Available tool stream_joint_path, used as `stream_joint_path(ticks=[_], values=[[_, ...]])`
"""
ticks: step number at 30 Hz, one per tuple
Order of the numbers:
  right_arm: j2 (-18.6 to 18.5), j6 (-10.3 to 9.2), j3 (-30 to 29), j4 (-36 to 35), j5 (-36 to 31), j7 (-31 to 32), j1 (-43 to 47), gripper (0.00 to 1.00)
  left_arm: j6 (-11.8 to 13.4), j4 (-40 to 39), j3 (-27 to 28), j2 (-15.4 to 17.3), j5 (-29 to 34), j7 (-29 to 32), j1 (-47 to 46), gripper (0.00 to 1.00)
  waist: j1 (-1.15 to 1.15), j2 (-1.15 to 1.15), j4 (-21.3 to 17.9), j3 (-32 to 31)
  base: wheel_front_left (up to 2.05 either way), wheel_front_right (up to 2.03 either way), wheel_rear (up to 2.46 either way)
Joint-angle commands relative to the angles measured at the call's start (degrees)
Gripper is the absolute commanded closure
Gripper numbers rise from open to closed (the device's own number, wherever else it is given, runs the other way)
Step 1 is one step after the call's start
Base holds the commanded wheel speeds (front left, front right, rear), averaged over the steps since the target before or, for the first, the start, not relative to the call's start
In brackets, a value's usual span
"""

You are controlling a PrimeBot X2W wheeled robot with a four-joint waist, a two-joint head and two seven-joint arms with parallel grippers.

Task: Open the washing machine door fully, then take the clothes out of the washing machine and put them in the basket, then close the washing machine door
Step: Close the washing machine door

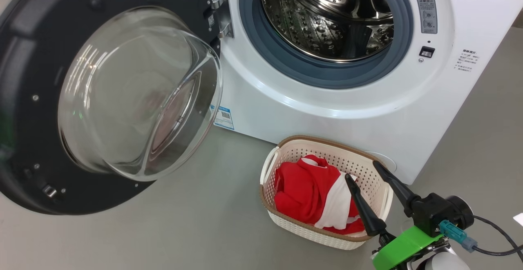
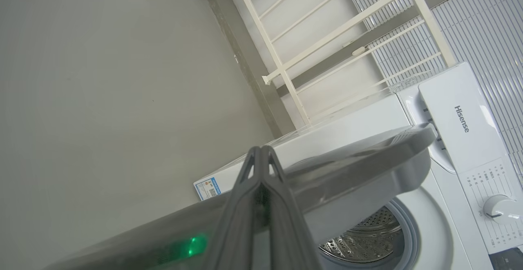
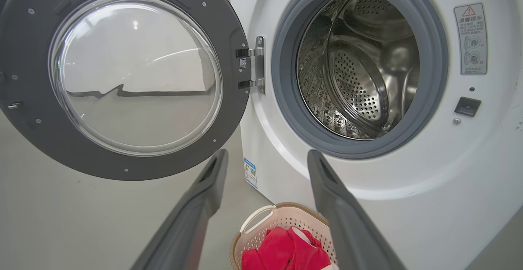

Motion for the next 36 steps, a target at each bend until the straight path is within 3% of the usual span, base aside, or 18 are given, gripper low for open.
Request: stream_joint_path(ticks=[1,17,36], values=[[-0.6,0.26,1.2,-1.1,1.0,-0.3,-2.6,0.0,-1.0,-2.1,0.4,2.0,-1.1,1.9,0.4,1.0,0.0,0.0,-0.1,0.1,0.0,0.0,0.0],[-0.1,0.26,1.2,-0.1,1.8,-0.6,-3.1,0.0,0.0,-9.7,3.7,-2.9,-7.5,7.4,6.1,1.0,0.0,0.0,-0.6,0.8,0.0,0.0,0.0],[0.3,0.26,0.2,-0.1,1.6,-0.9,-2.6,0.0,6.0,-35.1,6.1,-13.4,-14.6,13.8,17.2,1.0,0.0,0.0,-2.2,1.0,0.0,0.0,0.0]])
